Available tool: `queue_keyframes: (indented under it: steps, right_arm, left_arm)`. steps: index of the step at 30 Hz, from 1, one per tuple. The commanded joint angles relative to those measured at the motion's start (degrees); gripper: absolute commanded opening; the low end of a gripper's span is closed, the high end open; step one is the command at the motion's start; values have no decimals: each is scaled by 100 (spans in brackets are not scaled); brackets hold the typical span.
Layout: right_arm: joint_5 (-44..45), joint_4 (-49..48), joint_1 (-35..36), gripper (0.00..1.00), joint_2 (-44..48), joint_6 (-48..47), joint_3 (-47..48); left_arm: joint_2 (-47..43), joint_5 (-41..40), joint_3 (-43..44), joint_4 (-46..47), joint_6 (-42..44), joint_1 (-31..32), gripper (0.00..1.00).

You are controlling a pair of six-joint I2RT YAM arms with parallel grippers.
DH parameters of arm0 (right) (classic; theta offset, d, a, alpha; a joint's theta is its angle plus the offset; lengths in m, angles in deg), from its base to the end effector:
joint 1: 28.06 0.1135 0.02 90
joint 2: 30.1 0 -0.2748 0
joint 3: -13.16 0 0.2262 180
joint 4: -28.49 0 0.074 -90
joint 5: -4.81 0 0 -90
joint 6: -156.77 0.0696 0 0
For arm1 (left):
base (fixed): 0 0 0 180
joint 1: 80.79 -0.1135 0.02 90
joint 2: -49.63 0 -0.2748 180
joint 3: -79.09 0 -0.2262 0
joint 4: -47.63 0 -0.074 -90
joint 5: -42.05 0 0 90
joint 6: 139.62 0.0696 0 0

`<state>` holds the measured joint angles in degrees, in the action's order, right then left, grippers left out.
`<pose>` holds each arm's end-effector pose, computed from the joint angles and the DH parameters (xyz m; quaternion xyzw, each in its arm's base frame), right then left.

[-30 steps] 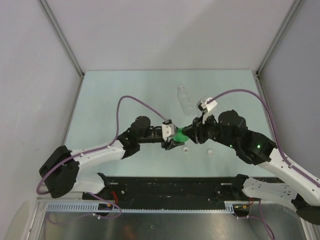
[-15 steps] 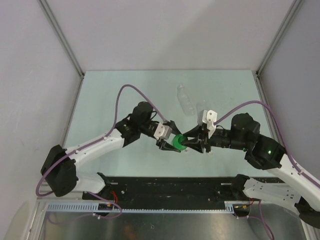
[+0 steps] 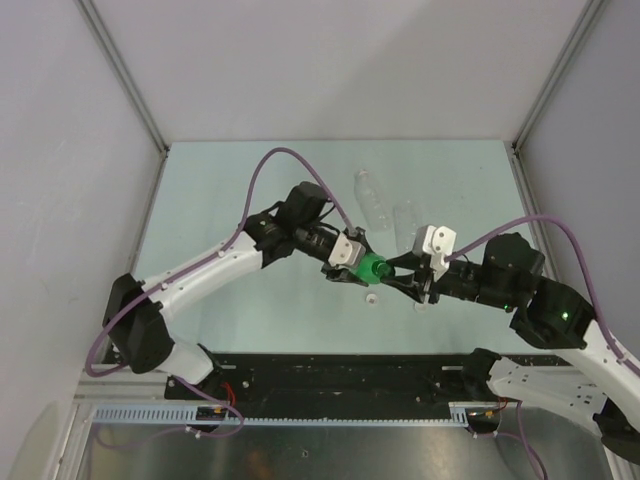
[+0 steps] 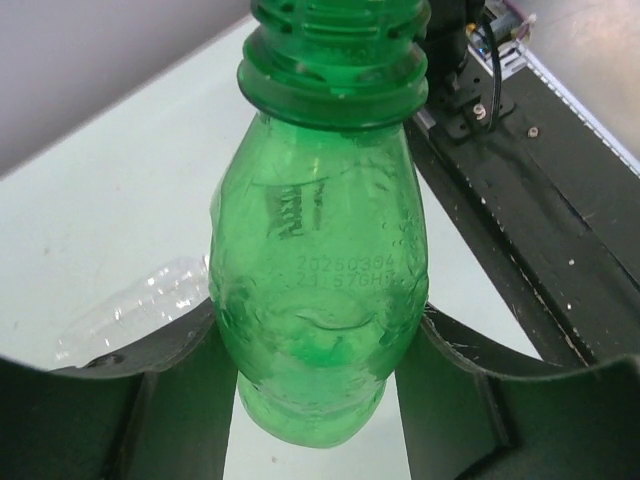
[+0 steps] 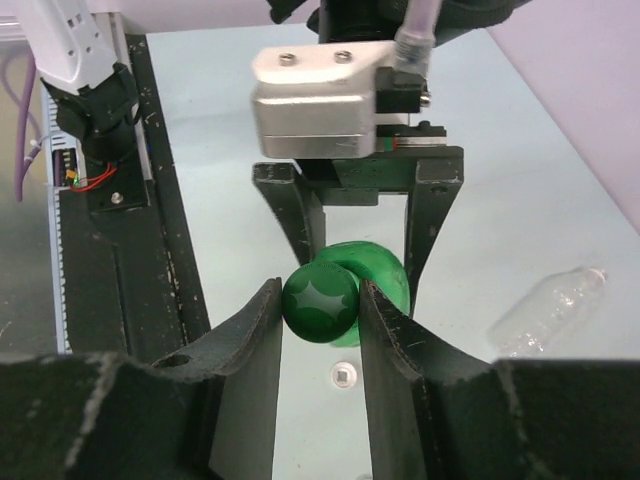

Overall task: Screw on the bottle caps
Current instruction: Screw the bottle cap onto the plastic bottle.

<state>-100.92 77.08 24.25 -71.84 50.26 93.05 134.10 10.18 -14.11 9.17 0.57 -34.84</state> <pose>0.0655 0.1156 0.4106 -0.5024 0.5786 0.2949 0.5708 0.1723 -0.2632 0.3309 0.7268 0.3570 -0.4182 0.4117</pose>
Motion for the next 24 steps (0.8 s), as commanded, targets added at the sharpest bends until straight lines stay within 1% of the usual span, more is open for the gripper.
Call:
queue_keyframes:
  steps: [1,4,9,16,24]
  right_arm:
    - [65,396,72,0,193,-275,312]
    - [1,591,70,0,181,-588,316]
    - [-606,551,75,0,53,-811,310]
    - [-758,638,78,0,-291,-1269,259]
    - [-878,446,91,0,-185,-1915,27]
  left_arm:
    - [-41,-448,122,-452,204,-90,0]
    - [-173,-501,4,-459,220,-91,0]
    - [-242,-423,-197,-475,184,-83,0]
    - [-342,-275,-316,-485,-62,-71,0]
    - [-441,-100,-513,-768,270,104,0]
